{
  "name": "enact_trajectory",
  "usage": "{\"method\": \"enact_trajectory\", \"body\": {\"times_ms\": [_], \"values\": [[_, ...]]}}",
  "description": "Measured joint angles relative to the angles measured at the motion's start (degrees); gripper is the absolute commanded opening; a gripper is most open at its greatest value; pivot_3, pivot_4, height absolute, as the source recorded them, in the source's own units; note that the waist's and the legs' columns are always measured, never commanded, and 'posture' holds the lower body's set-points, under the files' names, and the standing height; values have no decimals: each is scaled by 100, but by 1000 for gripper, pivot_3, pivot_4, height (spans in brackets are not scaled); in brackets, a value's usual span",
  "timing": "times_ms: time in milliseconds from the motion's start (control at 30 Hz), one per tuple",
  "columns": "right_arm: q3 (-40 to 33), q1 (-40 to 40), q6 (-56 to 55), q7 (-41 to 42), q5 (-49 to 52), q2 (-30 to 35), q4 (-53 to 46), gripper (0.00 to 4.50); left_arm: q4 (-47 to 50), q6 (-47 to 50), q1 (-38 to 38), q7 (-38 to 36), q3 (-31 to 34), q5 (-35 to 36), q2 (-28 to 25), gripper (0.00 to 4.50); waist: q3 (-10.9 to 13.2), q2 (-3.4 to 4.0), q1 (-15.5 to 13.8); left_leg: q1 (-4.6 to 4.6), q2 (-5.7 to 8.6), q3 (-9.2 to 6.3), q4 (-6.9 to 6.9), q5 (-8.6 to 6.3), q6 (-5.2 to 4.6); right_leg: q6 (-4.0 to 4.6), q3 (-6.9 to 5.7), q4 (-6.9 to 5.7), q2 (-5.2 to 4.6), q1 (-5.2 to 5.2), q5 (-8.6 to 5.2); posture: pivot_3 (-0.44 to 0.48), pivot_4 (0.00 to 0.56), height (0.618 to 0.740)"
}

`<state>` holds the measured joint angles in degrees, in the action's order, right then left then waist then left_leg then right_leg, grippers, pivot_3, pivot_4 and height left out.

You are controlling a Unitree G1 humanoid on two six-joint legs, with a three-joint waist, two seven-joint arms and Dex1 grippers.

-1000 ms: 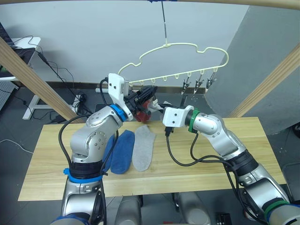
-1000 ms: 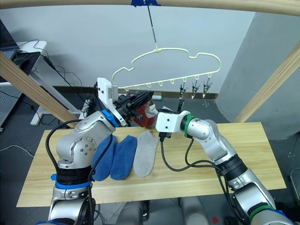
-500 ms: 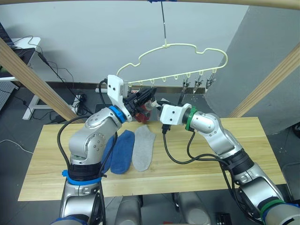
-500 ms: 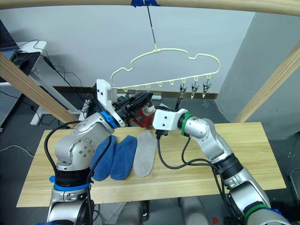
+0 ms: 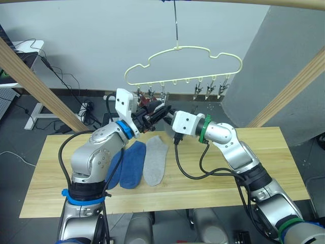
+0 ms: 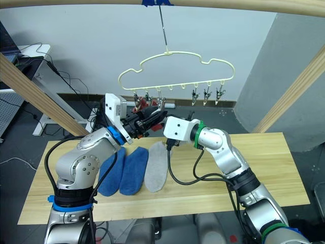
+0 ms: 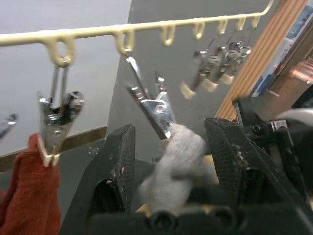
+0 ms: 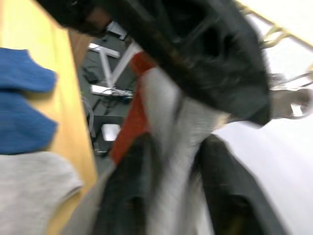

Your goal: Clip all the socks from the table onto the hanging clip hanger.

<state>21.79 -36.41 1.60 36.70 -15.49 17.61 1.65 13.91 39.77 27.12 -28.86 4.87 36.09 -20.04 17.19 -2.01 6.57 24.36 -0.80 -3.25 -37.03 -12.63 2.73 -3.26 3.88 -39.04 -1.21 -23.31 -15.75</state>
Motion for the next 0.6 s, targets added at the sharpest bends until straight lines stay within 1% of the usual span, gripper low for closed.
{"method": "enact_trajectory", "body": {"times_ms": [100, 200, 333, 367, 467, 500, 600], "values": [[11, 78, 74, 110, 1, 46, -213, 2558, 6, -13, -50, -10, -15, -24, -10, 2486, 0, 0, 0, 0, -1, -2, 1, 0, 0, 0, -3, -1, 1, 0, 0, -190, 269, 740], [20, 360, 198, 272, 23, 208, -533, 2558, 58, -36, -114, -84, -83, -82, -125, 2486, 0, 0, -2, 0, 0, -4, 3, 0, 0, 0, -5, 1, 0, 0, 0, -188, 269, 740], [-144, 1163, 740, 600, 292, 649, -1470, 2558, 274, -310, -380, -485, -262, -324, -558, 2486, 0, 0, -12, 1, 1, -2, 4, 0, 0, 0, -1, 3, -4, 0, 0, -191, 273, 740], [-207, 1250, 819, 627, 340, 690, -1587, 2558, 292, -379, -418, -567, -302, -379, -646, 2486, 0, 1, -11, 1, 1, -2, 4, 0, 0, 0, -1, 2, -4, 0, 0, -190, 275, 740], [-678, 1744, 1401, 720, 735, 891, -2317, 2558, 402, -1005, -544, -1051, -615, -851, -1029, 2486, 0, 1, -14, -2, 0, -2, 4, 0, 0, 0, -2, 1, -2, 3, -1, -194, 277, 740], [-944, 1913, 1744, 657, 927, 809, -2569, 2558, 424, -1154, -547, -1192, -669, -906, -1057, 2486, 0, 1, -19, -1, -1, -3, 2, 0, 0, 0, -2, 1, -1, 3, -1, -196, 278, 740], [-1480, 1963, 2480, 262, 1285, 382, -2965, 2558, 525, -1205, -475, -1427, -700, -852, -1054, 2486, 0, 1, -6, -2, -2, 2, 0, 3, -2, 0, 5, 1, 3, 2, -1, -201, 280, 740]]}}
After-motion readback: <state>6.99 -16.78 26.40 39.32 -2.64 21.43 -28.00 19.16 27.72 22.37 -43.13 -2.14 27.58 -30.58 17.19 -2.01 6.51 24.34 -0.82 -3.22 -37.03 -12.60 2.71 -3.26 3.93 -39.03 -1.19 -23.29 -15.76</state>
